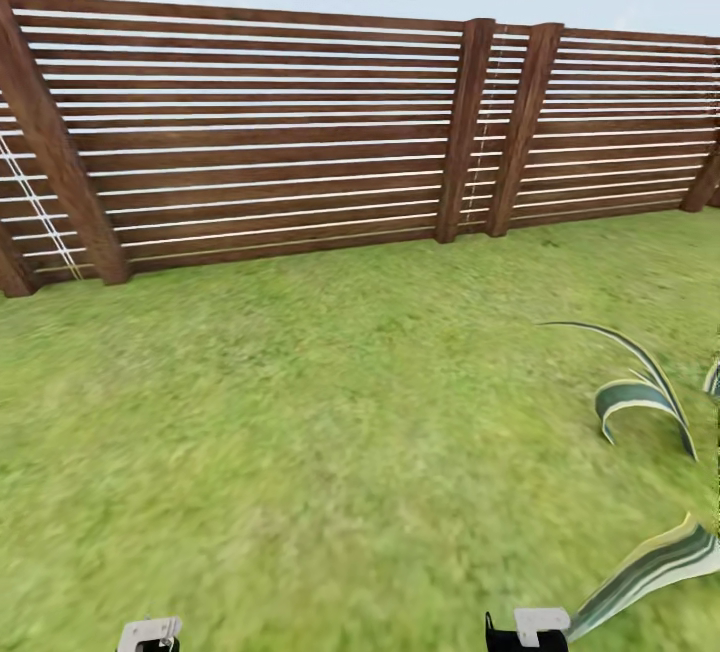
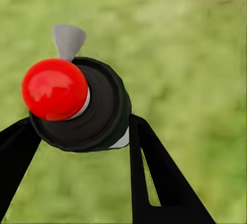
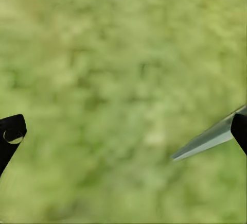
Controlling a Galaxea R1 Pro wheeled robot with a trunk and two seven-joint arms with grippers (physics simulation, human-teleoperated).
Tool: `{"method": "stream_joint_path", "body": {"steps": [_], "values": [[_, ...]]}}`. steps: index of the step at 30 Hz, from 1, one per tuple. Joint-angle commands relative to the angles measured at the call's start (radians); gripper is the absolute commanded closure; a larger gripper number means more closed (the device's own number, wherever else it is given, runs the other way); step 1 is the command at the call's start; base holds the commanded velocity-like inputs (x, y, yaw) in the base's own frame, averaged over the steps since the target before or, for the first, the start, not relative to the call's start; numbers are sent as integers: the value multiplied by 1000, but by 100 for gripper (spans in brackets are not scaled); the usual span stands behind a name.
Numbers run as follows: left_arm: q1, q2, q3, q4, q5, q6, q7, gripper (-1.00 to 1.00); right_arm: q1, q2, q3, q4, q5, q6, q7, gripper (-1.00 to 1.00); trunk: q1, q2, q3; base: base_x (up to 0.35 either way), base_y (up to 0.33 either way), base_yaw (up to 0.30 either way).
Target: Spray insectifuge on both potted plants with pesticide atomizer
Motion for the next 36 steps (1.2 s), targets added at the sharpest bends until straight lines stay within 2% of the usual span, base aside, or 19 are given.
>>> {"method": "stream_joint_path", "body": {"steps": [1, 36], "values": [[0, 0, 9, 0, -5, -3, -6, 100, -1, 0, -5, 1, 11, -2, -6, -100, 0, 0, -1, 296, 219, -263], [0, 0, 9, 0, -7, -3, -6, 100, -1, 0, -4, 2, 11, -2, -6, -100, 0, 0, -1, 296, 196, -244]]}}
